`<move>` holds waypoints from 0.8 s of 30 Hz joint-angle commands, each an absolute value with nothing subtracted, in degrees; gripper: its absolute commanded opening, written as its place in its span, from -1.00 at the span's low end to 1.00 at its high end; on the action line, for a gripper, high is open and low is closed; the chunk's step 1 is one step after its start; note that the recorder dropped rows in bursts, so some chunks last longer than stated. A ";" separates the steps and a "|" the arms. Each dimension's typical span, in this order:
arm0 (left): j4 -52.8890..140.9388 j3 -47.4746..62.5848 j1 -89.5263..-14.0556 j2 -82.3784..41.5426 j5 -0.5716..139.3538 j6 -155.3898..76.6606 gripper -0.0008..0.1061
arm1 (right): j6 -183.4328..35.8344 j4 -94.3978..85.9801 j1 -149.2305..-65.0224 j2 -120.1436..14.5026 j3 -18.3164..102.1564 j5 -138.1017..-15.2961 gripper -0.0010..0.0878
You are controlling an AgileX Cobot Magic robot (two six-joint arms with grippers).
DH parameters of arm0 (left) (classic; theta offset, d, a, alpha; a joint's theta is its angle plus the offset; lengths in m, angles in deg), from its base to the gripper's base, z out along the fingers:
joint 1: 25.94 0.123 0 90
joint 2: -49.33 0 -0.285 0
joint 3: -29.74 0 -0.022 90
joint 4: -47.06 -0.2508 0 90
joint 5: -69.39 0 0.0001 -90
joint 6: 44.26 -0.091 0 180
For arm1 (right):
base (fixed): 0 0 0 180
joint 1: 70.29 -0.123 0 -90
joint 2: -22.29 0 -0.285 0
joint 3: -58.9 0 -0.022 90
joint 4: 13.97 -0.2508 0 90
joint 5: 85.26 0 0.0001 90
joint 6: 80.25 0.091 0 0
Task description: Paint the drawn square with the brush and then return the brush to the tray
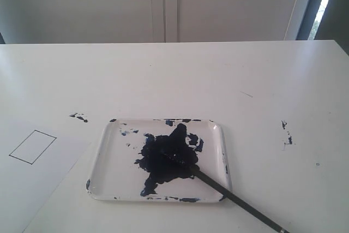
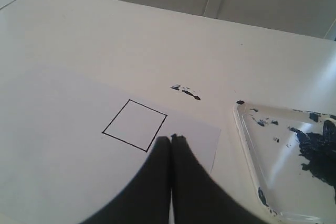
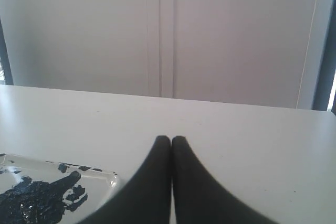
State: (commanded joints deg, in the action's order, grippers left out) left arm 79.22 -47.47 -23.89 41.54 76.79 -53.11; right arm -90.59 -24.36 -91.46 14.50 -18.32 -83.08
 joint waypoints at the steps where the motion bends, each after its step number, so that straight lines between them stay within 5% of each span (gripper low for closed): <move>1: 79.76 -47.47 -23.89 41.54 76.53 -51.46 -0.99 | -90.59 -24.36 -91.46 14.50 -18.32 -83.21 -0.98; 24: 81.29 -46.17 -23.89 41.54 73.81 -44.26 -0.99 | -75.91 -24.97 -91.46 14.50 -18.32 -92.25 -0.98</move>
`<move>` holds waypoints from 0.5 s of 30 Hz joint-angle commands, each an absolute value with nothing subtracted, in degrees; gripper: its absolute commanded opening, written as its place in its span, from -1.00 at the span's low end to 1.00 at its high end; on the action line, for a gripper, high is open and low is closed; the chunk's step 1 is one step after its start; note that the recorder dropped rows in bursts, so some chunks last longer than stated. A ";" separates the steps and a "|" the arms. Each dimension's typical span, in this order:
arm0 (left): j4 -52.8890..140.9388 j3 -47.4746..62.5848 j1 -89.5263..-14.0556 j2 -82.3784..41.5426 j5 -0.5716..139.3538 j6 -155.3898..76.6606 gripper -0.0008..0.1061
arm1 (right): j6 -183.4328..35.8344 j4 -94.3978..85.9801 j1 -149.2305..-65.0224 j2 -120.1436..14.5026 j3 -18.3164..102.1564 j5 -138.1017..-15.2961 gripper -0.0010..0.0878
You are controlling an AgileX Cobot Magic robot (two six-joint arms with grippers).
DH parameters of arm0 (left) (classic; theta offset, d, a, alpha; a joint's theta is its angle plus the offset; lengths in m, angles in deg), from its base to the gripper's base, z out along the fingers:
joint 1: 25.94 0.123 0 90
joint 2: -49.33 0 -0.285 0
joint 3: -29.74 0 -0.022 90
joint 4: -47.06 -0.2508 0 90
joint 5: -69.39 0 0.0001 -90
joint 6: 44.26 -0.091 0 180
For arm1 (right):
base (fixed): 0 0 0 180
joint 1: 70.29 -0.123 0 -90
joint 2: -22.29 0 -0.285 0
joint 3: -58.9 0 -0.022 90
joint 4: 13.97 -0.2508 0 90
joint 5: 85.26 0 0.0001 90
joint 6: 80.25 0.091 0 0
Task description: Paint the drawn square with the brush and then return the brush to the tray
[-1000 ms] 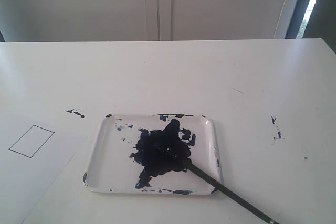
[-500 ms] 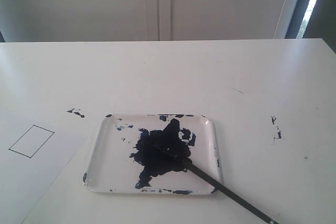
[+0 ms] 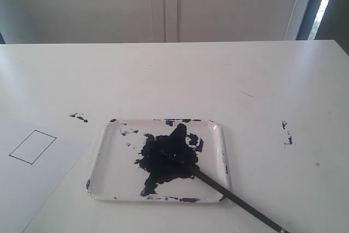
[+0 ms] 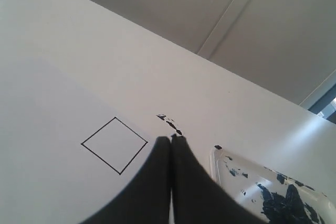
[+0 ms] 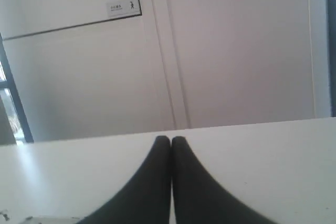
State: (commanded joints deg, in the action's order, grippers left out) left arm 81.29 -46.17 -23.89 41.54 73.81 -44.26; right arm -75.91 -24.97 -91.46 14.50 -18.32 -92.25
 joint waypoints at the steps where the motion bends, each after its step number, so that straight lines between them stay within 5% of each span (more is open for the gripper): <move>1: 81.29 -45.12 -23.89 41.54 73.68 -45.06 -0.99 | -75.91 -24.97 -91.46 14.50 -18.32 -92.25 -0.98; 11: 81.29 -42.78 -23.89 41.54 71.93 -35.07 -0.99 | -59.08 -24.32 -91.46 14.50 -18.32 -106.48 -0.98; 15: 81.00 -39.23 -23.89 41.54 77.26 -41.55 -0.99 | -58.79 -14.50 -91.46 14.50 -15.90 -103.43 -0.98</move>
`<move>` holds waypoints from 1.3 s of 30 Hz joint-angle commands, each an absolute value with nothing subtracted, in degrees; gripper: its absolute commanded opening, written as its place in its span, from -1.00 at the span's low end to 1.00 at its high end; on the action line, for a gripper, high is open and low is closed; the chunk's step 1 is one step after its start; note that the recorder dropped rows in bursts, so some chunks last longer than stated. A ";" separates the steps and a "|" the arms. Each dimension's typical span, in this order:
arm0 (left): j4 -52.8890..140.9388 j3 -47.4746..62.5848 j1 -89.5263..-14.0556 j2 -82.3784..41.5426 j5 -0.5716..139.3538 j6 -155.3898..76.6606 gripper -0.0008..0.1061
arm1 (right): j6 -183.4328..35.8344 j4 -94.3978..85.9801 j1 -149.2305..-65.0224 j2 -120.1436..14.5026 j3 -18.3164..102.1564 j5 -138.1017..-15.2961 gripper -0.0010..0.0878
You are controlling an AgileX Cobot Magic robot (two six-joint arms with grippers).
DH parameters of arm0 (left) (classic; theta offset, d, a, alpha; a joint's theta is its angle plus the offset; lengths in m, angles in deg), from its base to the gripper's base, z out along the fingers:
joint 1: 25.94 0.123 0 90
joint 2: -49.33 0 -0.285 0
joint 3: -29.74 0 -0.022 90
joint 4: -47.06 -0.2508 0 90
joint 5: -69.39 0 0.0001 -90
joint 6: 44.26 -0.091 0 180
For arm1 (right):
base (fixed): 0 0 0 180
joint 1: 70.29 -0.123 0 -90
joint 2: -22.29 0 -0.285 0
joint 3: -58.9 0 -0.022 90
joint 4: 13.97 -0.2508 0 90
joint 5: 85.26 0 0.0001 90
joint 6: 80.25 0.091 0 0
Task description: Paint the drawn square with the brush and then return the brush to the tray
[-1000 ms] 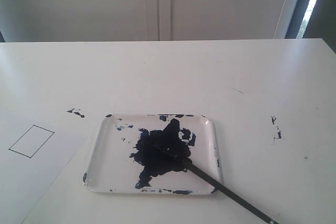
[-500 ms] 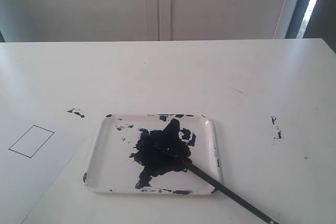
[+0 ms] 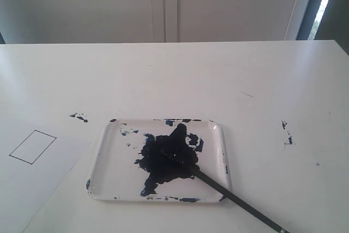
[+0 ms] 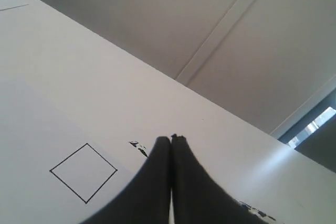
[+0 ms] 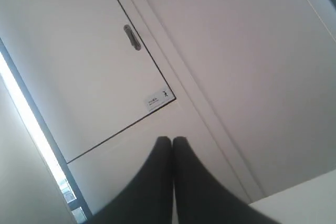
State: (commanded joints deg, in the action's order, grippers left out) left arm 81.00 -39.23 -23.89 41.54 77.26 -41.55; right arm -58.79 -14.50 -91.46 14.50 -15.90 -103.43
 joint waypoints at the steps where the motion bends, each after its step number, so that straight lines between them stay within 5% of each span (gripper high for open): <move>1: 81.11 -37.88 -23.89 41.54 78.21 -43.44 -0.99 | -57.46 -10.69 -91.46 14.50 -14.98 -101.88 -0.98; 16: 97.12 -29.56 -23.89 40.36 92.57 -73.40 -0.99 | -25.02 32.86 -91.46 13.39 -6.35 -98.35 -0.98; 26: 102.28 -28.08 -23.89 30.50 99.07 -83.51 -0.99 | 20.00 84.72 -91.46 -6.90 0.34 -112.20 -0.98; 39: 102.28 -28.08 -23.89 25.41 100.82 -84.94 -0.99 | 16.10 85.98 -91.46 -30.45 1.93 -120.31 -0.98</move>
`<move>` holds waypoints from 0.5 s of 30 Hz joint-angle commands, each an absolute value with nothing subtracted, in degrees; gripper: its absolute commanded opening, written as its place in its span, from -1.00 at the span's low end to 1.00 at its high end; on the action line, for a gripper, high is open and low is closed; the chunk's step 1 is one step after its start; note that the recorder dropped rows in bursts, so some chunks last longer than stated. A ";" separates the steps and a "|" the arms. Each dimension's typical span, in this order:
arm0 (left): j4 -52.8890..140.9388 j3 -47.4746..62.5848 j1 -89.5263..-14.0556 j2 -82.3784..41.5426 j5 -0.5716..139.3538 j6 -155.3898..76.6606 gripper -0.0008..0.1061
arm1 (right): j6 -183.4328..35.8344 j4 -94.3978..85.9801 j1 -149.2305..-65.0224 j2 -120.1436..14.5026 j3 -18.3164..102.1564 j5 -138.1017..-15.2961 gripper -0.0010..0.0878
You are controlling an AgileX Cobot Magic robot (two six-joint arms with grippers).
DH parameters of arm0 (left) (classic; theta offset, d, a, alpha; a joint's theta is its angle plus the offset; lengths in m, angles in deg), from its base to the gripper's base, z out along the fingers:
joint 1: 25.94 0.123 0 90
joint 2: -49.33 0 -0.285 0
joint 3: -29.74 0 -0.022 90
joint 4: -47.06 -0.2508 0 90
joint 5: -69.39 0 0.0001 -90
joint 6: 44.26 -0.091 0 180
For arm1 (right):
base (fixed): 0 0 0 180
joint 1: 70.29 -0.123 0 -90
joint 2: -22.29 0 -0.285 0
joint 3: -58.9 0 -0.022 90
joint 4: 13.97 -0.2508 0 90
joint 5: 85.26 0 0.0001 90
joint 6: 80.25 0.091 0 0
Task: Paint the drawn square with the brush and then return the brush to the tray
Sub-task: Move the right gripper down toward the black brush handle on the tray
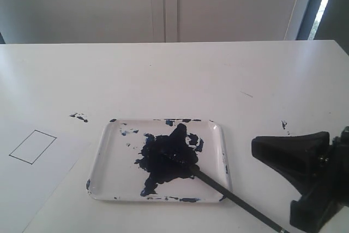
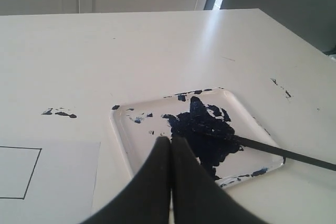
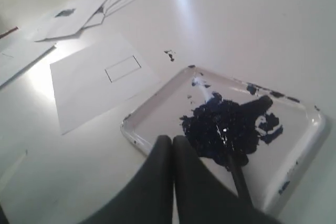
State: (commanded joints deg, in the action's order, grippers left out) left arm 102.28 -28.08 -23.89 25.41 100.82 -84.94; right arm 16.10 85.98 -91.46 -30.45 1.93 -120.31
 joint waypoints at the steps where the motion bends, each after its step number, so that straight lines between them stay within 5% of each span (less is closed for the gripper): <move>1: 102.28 -28.08 -23.89 25.41 100.82 -84.94 -0.99 | 14.34 85.98 -91.46 -31.40 2.35 -120.31 -0.98; 8: 102.28 -28.08 -23.89 25.41 100.82 -84.94 -0.99 | 12.00 85.98 -91.46 -36.70 4.50 -111.04 -0.98; 15: 102.28 -28.08 -23.89 25.41 100.80 -84.82 -0.99 | 13.82 85.98 -91.46 -43.45 4.39 -115.08 -0.98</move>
